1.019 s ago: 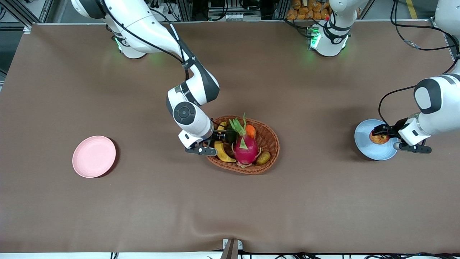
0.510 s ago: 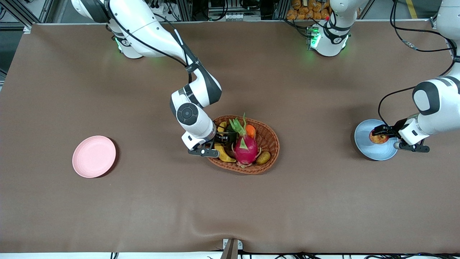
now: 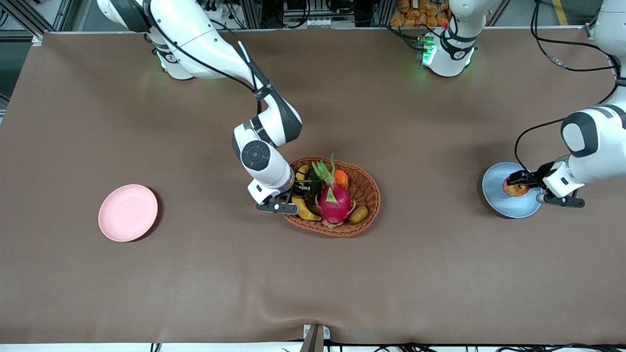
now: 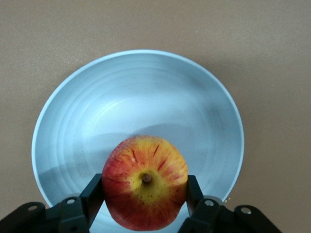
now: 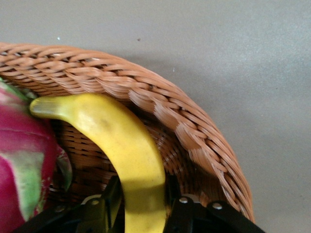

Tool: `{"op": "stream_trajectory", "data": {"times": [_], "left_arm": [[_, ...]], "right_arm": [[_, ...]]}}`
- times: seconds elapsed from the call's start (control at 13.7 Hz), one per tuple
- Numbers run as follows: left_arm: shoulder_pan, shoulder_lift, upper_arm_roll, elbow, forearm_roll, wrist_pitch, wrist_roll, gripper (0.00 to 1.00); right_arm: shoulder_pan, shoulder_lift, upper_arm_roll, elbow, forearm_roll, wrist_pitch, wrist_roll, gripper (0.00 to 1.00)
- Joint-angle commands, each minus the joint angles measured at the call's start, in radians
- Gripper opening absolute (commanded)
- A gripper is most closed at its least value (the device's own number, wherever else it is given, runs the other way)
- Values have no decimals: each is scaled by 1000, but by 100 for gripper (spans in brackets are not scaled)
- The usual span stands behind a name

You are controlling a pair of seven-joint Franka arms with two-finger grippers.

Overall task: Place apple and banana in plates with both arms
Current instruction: 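Lower the apple onto the blue plate while the right gripper grasps the banana, then release the apple with the left gripper while the right gripper carries the banana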

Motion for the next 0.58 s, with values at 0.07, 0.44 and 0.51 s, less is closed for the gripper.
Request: {"op": "stream_trajectory", "data": {"times": [0.07, 0.44, 0.51], "left_arm": [[22, 3, -9, -1, 21, 14, 11, 86], [21, 18, -11, 12, 21, 13, 11, 100], [18, 15, -11, 14, 21, 11, 11, 100]], "right_arm": [[-3, -34, -5, 8, 3, -11, 1, 5], [-28, -92, -24, 10, 3, -71, -4, 5], [-40, -113, -25, 10, 1, -97, -7, 5]]}}
